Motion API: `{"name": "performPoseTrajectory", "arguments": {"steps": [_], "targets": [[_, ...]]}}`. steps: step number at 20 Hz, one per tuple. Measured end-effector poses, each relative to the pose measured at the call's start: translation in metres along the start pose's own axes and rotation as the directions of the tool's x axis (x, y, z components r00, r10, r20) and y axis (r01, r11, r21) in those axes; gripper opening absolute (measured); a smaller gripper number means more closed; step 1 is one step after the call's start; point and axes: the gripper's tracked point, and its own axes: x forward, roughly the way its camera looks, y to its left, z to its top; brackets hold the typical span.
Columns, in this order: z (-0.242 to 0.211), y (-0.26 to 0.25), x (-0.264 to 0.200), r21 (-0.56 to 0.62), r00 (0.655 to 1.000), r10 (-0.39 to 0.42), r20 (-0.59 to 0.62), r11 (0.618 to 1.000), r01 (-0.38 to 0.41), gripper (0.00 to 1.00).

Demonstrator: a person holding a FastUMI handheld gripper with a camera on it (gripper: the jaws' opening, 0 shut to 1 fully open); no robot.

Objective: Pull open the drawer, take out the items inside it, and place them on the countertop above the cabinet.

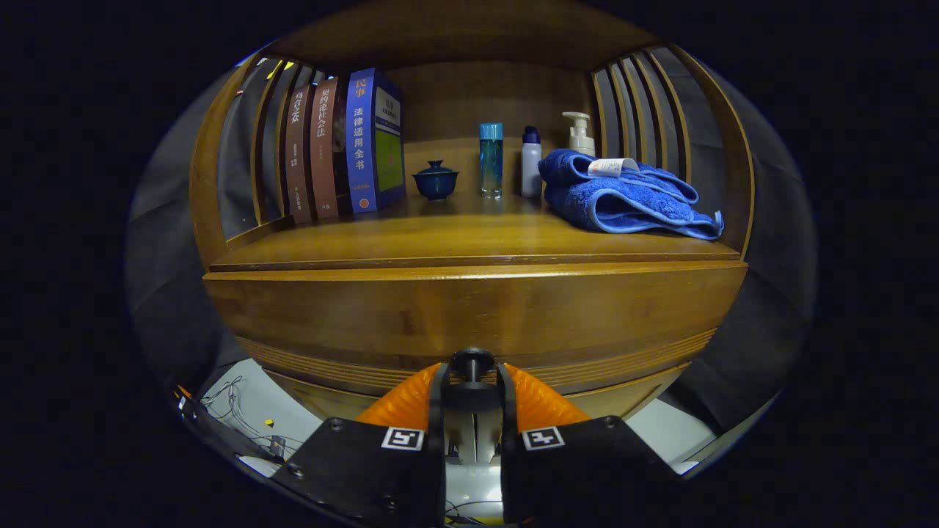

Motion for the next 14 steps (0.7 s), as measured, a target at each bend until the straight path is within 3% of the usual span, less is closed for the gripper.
{"name": "performPoseTrajectory", "arguments": {"steps": [5, 14], "targets": [[-0.006, -0.001, -0.012, -0.014, 0.999, 0.003, -0.052, 1.000, -0.003, 0.34], [-0.043, -0.004, -0.093, -0.004, 0.989, 0.027, -0.147, 1.000, -0.028, 0.34]]}}
